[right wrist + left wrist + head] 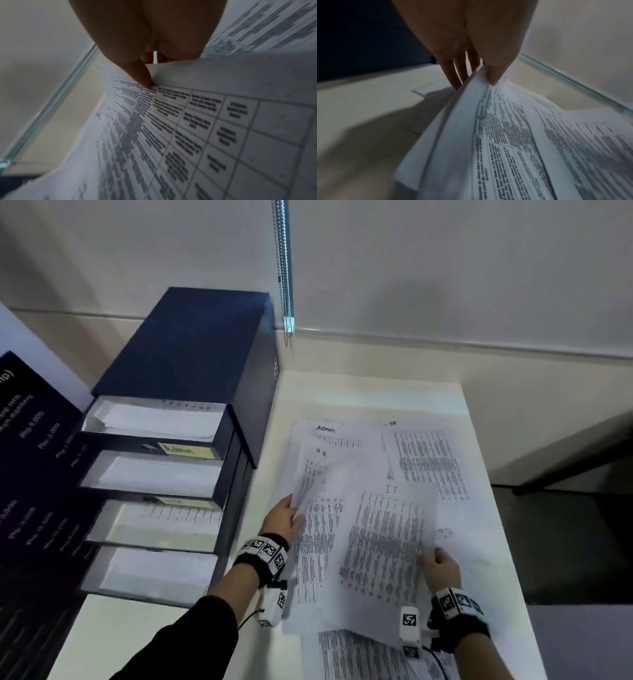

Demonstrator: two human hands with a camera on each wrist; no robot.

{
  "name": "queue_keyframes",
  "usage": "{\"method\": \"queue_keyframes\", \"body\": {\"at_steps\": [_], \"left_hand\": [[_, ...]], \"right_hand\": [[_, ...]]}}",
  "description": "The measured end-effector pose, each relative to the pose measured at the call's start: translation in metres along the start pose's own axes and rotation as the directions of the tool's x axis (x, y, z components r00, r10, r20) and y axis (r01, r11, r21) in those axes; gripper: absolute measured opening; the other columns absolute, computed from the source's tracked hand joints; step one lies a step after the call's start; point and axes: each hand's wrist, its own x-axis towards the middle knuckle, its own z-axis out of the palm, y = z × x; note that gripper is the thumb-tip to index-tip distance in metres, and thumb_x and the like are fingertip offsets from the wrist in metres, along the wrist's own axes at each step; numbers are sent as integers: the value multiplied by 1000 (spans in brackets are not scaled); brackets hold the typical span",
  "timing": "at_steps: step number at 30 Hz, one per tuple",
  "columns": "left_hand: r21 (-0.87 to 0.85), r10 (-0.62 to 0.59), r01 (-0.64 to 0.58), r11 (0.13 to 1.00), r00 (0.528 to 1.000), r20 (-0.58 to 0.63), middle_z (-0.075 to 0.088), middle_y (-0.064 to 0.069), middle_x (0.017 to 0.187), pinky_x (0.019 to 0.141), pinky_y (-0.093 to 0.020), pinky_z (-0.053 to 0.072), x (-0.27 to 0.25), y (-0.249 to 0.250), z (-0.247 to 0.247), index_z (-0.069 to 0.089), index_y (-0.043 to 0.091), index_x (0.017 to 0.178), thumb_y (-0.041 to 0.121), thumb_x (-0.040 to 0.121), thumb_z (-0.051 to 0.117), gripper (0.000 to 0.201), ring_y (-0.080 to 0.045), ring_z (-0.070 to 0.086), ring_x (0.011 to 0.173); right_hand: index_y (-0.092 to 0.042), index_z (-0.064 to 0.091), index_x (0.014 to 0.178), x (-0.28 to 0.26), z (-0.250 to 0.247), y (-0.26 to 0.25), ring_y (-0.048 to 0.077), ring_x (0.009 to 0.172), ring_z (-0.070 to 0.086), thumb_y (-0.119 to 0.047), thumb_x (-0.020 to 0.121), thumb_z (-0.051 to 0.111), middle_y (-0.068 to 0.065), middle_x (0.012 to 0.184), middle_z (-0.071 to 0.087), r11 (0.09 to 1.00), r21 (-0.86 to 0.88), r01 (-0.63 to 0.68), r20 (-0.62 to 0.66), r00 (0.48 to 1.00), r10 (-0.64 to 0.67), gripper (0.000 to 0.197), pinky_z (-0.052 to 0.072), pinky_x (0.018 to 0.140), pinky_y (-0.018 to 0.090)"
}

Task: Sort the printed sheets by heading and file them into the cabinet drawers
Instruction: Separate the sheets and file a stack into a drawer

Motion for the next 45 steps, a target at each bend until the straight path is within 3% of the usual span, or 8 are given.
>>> {"method": "queue_keyframes", "body": {"at_steps": [10, 14, 20, 23, 28, 32, 40, 45], "left_hand": [[142, 260, -279, 950, 956, 139, 72, -6, 109, 85, -31, 53, -17, 34, 25, 49, 34, 141, 20, 100, 43, 44, -26, 66, 95], [41, 213, -214, 976, 977, 20, 74, -2, 95, 72, -16, 46, -23, 27, 14, 55, 39, 134, 14, 98, 47, 45, -14, 64, 75], [-227, 159, -215, 950, 957, -242, 49, 8, 60, 50, -8, 39, -43, 33, -44, 32, 41, 145, 11, 91, 64, 70, -3, 45, 48], [-226, 160, -239, 944, 934, -319, 72, -8, 90, 73, -30, 59, -59, 35, -77, 56, 26, 135, 16, 91, 64, 46, -24, 68, 78], [-440, 123, -267, 857, 937, -328, 72, 0, 107, 72, -28, 57, -93, 19, -142, 58, 21, 130, 13, 96, 57, 35, -15, 69, 83], [-536, 44, -153, 830, 976, -212, 71, -1, 115, 91, -35, 53, -122, -40, -194, 58, 23, 122, 9, 95, 59, 31, -16, 68, 106], [-634, -402, 249, 732, 910, -106, 73, -7, 92, 66, -27, 60, -198, -162, -235, 67, 6, 108, 8, 96, 58, 16, -10, 72, 71], [-640, -460, 324, 697, 887, -51, 75, -11, 102, 93, -50, 54, -213, -201, -258, 70, 9, 114, 25, 93, 64, 26, -29, 71, 96]], "right_hand": [[-12, 57, 72, -21, 11, 20, 17, 54, 44, -15, 94, 57, 3, 62, 54, 995, -98, 10, 33, 999, -7, 22, 32, 55, 24], [-17, 63, 109, -21, 9, 18, 20, 76, 59, -17, 93, 58, 8, 96, 64, 994, -112, 0, 70, 998, 8, 16, 45, 71, 28], [2, 64, 104, -25, 4, 5, 31, 90, 60, -8, 91, 57, 22, 104, 65, 984, -180, -12, 102, 994, 31, 17, 46, 86, 38], [7, 46, 137, -34, 4, -5, 37, 128, 47, -7, 94, 55, 20, 139, 50, 989, -149, -13, 39, 999, 19, 46, 34, 107, 40], [4, 59, 117, -40, 5, -11, 30, 82, 58, -7, 93, 55, 18, 99, 64, 998, -63, 13, -19, 1000, -15, 27, 51, 77, 39], [-8, 57, 97, -54, 11, -27, 31, 76, 56, -7, 92, 54, 17, 88, 61, 998, -32, 49, -59, 997, -50, 6, 49, 77, 41], [-3, 61, 88, -68, 63, 1, 33, 62, 60, -4, 84, 54, 20, 71, 64, 992, -102, -77, 1, 997, 78, 9, 48, 58, 36], [1, 50, 98, -94, 92, -1, 27, 60, 52, -3, 82, 49, 17, 79, 59, 990, -94, -108, 19, 994, 111, 16, 43, 56, 34]]}}
